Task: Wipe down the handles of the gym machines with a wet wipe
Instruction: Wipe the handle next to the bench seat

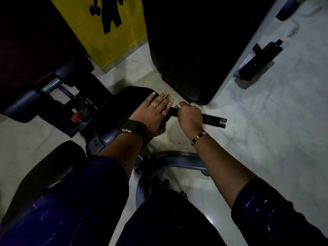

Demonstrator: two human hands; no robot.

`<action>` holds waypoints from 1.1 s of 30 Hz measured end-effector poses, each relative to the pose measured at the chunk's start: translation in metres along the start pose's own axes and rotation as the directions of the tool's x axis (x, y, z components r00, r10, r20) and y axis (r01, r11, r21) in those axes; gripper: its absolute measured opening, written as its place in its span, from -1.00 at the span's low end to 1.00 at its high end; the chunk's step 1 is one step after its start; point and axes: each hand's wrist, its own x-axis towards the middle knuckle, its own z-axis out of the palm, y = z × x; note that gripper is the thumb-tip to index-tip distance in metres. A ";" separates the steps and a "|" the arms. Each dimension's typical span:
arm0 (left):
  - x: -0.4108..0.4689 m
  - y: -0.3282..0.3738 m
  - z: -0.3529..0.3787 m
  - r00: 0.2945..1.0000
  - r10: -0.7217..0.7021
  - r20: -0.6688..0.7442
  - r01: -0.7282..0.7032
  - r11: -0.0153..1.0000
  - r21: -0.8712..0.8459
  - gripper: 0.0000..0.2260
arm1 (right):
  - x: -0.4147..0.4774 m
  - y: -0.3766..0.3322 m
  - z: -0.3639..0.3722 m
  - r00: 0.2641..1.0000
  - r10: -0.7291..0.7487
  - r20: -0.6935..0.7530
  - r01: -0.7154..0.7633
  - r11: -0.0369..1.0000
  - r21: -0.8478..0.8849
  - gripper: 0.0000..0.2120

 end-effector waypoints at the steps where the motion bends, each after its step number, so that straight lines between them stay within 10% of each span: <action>1: 0.000 -0.001 0.000 1.000 0.001 -0.001 -0.001 1.000 -0.012 -0.19 | 0.004 -0.004 0.002 0.997 -0.074 0.011 0.074 0.997 0.006 -0.85; 9: -0.002 0.000 -0.004 1.000 -0.001 0.020 0.001 1.000 -0.006 -0.22 | -0.024 0.078 0.015 0.706 -0.708 -0.011 0.663 0.665 -0.343 -0.54; 17: -0.008 -0.001 -0.008 1.000 -0.002 0.024 0.002 1.000 0.004 -0.28 | -0.063 0.148 -0.023 0.598 -0.787 0.153 0.720 0.444 -0.533 -0.60; 20: -0.009 0.000 -0.012 0.999 -0.022 0.048 0.024 0.999 -0.038 -0.28 | -0.078 0.142 -0.033 0.677 -0.728 0.105 0.703 0.597 -0.386 -0.72; 23: -0.007 0.006 -0.022 0.992 -0.065 0.106 0.083 0.982 -0.172 -0.27 | -0.083 0.125 -0.049 0.894 -0.444 0.061 0.434 0.891 0.131 -0.75; 26: -0.003 0.011 -0.036 0.980 -0.131 0.151 0.182 0.897 -0.402 -0.32 | -0.076 0.086 -0.080 0.982 -0.062 0.178 -0.077 0.729 0.681 -0.78; 29: -0.003 0.018 -0.055 0.941 -0.271 0.203 0.326 0.568 -0.756 -0.46 | -0.065 0.063 -0.106 0.951 -0.013 0.308 -0.297 0.234 0.926 -0.78; 33: -0.003 0.033 -0.084 0.773 -0.426 0.470 0.231 -0.500 -0.834 -0.66 | -0.059 0.049 -0.127 0.954 -0.107 0.282 -0.291 -0.087 0.953 -0.69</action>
